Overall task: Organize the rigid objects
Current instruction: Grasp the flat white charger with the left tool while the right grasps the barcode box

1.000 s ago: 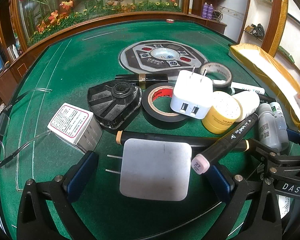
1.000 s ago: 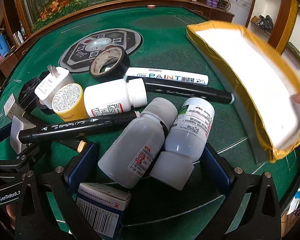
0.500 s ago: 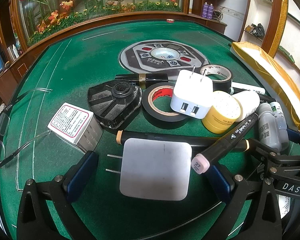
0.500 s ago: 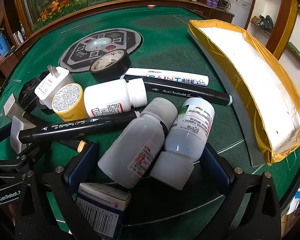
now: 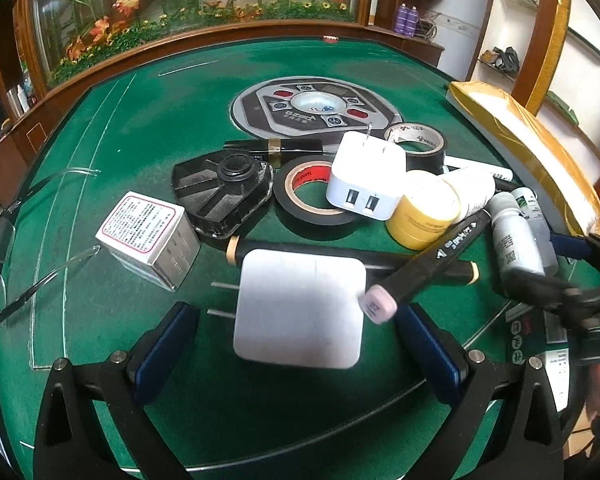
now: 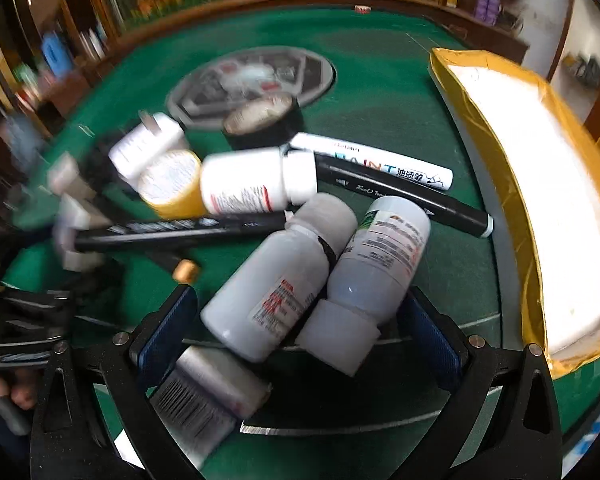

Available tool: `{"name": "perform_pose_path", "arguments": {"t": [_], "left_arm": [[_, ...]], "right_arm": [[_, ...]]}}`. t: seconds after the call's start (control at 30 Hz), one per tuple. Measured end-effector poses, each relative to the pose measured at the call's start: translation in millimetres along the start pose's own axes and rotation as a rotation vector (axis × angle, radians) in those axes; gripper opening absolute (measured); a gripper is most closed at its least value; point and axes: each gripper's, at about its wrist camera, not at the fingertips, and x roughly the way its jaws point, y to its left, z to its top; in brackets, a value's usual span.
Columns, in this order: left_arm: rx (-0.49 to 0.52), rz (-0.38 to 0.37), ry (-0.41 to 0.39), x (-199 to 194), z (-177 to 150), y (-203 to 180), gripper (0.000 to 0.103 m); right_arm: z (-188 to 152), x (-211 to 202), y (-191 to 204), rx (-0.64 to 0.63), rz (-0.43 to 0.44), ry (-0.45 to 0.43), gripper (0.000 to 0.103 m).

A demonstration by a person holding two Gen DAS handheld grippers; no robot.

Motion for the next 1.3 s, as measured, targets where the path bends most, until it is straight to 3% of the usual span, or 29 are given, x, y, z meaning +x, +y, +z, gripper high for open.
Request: {"name": "perform_pose_path", "arguments": {"t": [0.13,0.3,0.57,0.77,0.93,1.0,1.27,1.3], "left_arm": [[0.004,0.001,-0.007,-2,0,-3,0.077],[0.020,0.037,0.000,-3,2,-8,0.067],[0.034,0.060,-0.007,1,7,-11,0.073],[0.043,0.022,-0.014,-4,1,-10,0.068],[0.040,-0.021,-0.002,-22,-13,-6,0.068],[0.051,-0.015,0.025,-24,-22,-6,0.068],[0.059,0.010,0.007,-28,-30,-7,0.069],[0.060,0.009,0.006,-28,-30,-7,0.069]], "right_arm": [[-8,-32,-4,-0.055,0.052,-0.064,0.103],[-26,-63,-20,-0.010,0.120,-0.186,0.102],[-44,-71,-14,-0.044,0.232,-0.141,0.095],[-58,-64,8,-0.074,0.257,-0.049,0.091],[-60,-50,18,-0.074,0.218,0.011,0.091],[-58,-46,18,-0.062,0.213,0.028,0.091],[-50,-25,30,-0.069,0.128,0.083,0.091],[-50,-25,31,-0.083,0.116,0.071,0.078]]}}
